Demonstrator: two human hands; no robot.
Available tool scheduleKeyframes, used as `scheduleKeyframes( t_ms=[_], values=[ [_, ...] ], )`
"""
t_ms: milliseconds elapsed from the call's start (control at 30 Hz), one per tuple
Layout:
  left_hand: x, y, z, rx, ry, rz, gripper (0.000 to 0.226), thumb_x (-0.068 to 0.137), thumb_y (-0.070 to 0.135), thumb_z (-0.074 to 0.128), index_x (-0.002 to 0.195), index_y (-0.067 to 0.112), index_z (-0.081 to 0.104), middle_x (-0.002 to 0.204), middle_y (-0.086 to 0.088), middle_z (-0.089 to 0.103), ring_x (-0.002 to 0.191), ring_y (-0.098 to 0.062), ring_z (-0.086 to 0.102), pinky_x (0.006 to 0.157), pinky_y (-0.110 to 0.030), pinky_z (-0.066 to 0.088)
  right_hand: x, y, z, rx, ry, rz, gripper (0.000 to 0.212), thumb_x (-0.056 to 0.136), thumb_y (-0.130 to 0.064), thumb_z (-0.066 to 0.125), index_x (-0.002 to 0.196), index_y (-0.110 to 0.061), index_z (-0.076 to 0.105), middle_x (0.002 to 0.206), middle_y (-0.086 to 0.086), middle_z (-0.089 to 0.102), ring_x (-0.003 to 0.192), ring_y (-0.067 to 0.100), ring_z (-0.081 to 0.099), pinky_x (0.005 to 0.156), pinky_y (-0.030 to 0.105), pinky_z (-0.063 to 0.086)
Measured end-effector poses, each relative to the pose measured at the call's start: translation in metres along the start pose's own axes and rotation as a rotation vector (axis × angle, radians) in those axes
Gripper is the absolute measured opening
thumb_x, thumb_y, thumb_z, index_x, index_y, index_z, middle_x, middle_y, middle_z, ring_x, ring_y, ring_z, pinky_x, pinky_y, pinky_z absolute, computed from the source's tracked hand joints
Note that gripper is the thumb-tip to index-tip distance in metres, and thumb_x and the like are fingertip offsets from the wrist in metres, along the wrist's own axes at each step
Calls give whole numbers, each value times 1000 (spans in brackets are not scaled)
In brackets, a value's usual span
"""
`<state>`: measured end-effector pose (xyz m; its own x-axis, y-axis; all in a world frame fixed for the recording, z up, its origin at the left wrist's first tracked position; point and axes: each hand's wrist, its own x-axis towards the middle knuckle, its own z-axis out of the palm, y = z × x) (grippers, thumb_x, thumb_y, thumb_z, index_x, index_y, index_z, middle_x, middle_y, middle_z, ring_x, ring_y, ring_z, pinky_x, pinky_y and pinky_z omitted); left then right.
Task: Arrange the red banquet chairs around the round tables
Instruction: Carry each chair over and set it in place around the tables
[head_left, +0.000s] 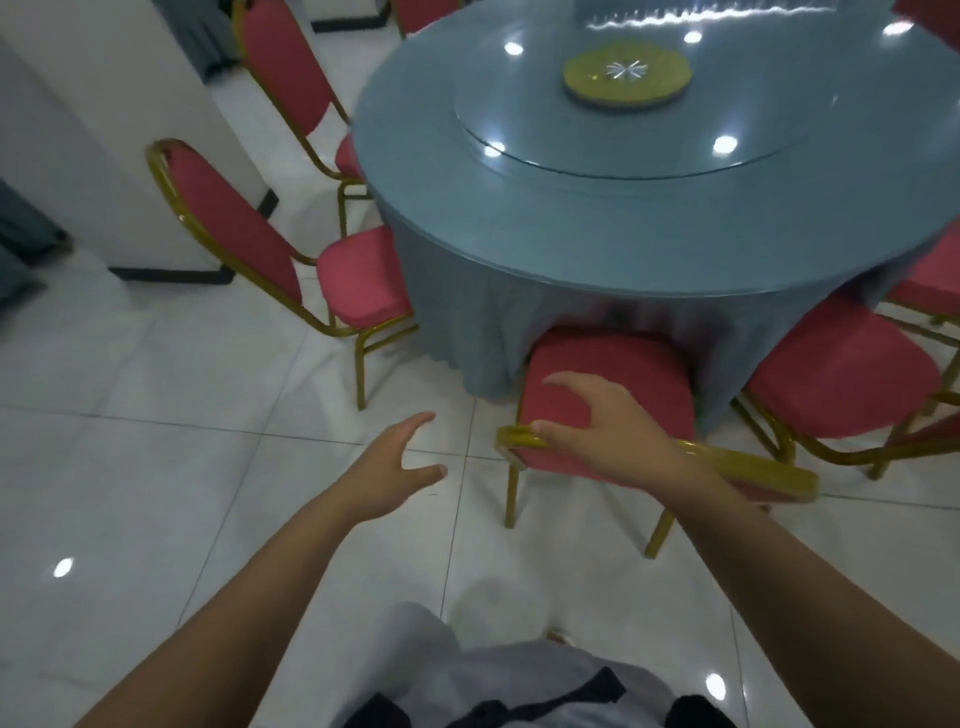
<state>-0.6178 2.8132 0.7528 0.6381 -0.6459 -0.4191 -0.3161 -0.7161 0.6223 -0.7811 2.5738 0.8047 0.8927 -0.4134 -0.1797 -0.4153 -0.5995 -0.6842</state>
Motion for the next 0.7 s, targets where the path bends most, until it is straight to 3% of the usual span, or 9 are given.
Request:
scheduleKeyframes(
  t_ms=[100,300,400,600,700],
  values=[
    [-9,-48,-35,-98,66,-99,68,89,42,67,147,42,31,157,8,28,142,-16,31,107,-31,30,31,-39,44,35,-70,-18,61,82,-55,66,137,-35,50,143,-7,49,127,20,50,107,45,40],
    [7,-134,-117,-190,172,-120,69,89,41,67,147,41,31,157,9,29,142,-14,30,108,-30,28,119,-114,120,4,-178,-15,64,85,-52,66,141,-29,46,145,-2,47,132,19,44,109,39,38],
    [21,-175,-166,-235,206,-88,66,89,41,67,145,43,32,155,11,30,139,-9,30,106,-26,28,159,-159,160,94,-181,26,66,85,-49,69,142,-28,45,147,-2,45,133,16,43,106,33,36],
    [39,-254,-273,-256,194,-82,68,88,42,67,146,45,31,155,13,28,130,-1,30,102,-23,29,222,-244,229,336,-120,124,72,82,-54,71,144,-32,42,152,-6,39,133,19,43,107,37,39],
    [63,-283,-330,-213,221,-83,67,89,39,67,147,41,33,155,9,31,136,-8,33,103,-24,30,257,-273,249,338,-129,114,72,81,-58,70,143,-36,41,151,-8,39,132,16,43,103,36,40]
  ],
)
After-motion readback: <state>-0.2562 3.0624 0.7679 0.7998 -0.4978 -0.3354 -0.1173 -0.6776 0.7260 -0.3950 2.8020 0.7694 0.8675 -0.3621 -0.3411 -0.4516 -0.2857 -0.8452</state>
